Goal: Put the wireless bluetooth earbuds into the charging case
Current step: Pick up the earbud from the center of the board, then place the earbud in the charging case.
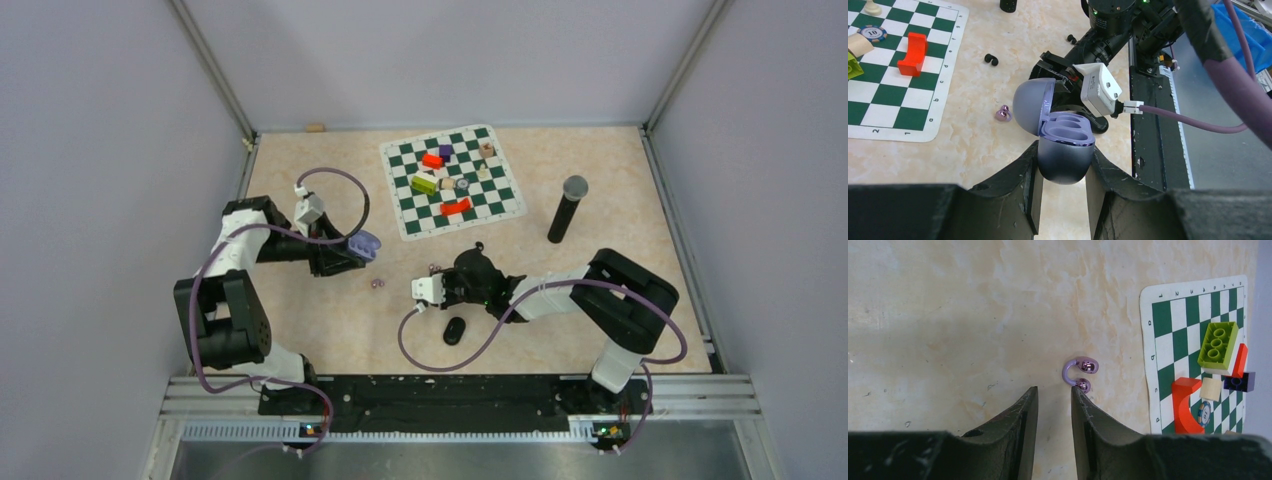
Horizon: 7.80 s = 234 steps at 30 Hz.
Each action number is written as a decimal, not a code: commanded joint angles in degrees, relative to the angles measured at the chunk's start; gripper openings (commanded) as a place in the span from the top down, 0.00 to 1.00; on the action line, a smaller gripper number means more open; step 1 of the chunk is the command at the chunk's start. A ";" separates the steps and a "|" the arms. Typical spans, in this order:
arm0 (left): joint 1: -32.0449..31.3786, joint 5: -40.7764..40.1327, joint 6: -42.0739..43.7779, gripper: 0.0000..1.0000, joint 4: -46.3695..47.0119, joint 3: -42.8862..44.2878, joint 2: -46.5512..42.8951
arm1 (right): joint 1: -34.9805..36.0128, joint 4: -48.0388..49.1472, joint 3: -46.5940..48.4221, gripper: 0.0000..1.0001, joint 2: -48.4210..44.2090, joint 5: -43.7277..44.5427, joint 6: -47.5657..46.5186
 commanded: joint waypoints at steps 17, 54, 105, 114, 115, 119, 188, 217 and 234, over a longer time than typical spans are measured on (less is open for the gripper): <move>0.34 -5.55 -19.89 1.00 7.18 8.20 2.53 | 0.41 -2.23 3.18 0.69 0.02 0.12 1.36; -3.79 -14.13 -71.67 1.00 73.99 -19.06 -24.98 | 0.44 -2.42 4.52 0.70 3.56 1.02 1.43; -3.27 -14.82 -70.42 1.00 71.11 -17.55 -23.34 | 0.44 3.19 5.81 0.94 4.94 9.55 2.67; -3.27 -14.21 -69.68 1.00 70.42 -17.44 -23.17 | 0.38 2.50 6.04 1.00 2.47 8.19 4.32; -3.27 -14.02 -69.47 1.00 70.22 -17.41 -23.20 | 0.39 1.99 6.24 1.00 1.74 7.71 4.80; -3.27 -13.21 -68.21 1.00 69.23 -17.37 -23.08 | -0.48 -0.56 7.21 1.00 -1.82 5.02 8.19; -32.15 -1.71 -81.32 1.00 90.63 -14.70 -12.10 | -19.20 25.36 -0.66 1.00 -27.36 -53.37 68.82; -32.86 -0.11 -74.55 1.00 82.02 -12.73 -11.40 | -15.70 21.41 0.11 1.00 -25.08 -51.39 63.25; -33.07 -0.06 -73.52 1.00 80.65 -12.30 -11.54 | -14.49 20.27 0.42 1.00 -24.04 -50.84 61.90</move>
